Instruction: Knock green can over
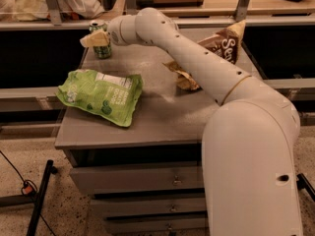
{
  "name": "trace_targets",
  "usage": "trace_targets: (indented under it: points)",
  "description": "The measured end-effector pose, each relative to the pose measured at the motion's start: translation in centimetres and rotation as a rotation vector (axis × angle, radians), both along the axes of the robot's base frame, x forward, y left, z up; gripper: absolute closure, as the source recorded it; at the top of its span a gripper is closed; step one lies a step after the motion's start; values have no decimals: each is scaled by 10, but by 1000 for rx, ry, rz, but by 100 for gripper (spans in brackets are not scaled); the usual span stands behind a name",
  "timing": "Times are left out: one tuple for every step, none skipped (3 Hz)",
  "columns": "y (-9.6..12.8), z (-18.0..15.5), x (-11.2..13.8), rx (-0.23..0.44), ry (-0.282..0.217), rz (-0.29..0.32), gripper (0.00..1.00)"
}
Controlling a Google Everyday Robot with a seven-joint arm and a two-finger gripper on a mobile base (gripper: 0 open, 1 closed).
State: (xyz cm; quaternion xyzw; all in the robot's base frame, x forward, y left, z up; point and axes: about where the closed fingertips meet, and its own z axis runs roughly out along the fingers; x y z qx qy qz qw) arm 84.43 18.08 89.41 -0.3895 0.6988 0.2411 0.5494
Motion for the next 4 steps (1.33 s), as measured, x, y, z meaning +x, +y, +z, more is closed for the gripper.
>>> trace_targets:
  points:
    - [-1,-5,4,12,19,-13,39]
    - [-1,-7,6,22,27,-16,62]
    - [-1,-7,6,28,32,-15,70]
    - [-1,-7,8,32,41,-13,69]
